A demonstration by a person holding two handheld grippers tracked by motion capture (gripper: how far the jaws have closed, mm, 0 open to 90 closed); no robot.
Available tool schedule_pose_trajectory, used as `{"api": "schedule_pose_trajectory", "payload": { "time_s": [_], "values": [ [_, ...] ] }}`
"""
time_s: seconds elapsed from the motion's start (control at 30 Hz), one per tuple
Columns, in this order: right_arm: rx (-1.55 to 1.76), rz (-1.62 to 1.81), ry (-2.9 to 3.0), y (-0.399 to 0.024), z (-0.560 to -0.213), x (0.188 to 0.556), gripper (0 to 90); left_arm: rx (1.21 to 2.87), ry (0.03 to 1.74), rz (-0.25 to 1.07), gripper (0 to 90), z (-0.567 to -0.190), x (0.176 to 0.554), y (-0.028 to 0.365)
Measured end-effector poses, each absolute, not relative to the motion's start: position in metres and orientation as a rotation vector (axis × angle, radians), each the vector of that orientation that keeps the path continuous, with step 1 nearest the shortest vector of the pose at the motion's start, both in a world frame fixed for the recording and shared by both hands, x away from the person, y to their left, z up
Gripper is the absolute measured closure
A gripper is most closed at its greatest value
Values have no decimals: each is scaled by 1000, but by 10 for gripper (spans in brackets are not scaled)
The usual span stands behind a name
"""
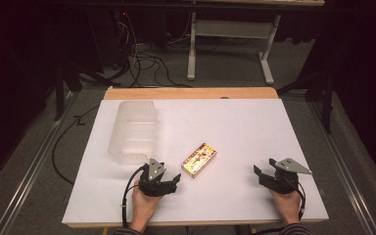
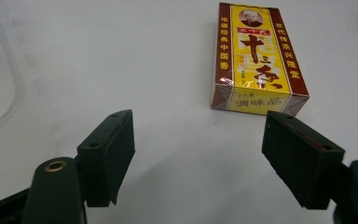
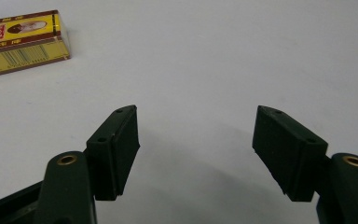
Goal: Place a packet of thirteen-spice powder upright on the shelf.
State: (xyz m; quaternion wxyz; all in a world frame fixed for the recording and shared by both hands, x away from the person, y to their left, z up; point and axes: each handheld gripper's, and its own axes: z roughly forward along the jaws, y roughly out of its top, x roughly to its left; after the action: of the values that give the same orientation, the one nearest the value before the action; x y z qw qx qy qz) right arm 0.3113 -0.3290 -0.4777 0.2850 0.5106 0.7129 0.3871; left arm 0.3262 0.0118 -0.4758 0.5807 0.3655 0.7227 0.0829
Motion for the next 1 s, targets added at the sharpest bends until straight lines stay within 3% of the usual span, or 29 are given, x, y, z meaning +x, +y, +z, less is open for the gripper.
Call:
{"api": "schedule_pose_trajectory", "payload": {
  "time_s": [1.0],
  "values": [
    [1377, 997, 1940, -327, -478, 315, 316, 919, 1647, 222, 260, -478, 321, 6]
  ]
}}
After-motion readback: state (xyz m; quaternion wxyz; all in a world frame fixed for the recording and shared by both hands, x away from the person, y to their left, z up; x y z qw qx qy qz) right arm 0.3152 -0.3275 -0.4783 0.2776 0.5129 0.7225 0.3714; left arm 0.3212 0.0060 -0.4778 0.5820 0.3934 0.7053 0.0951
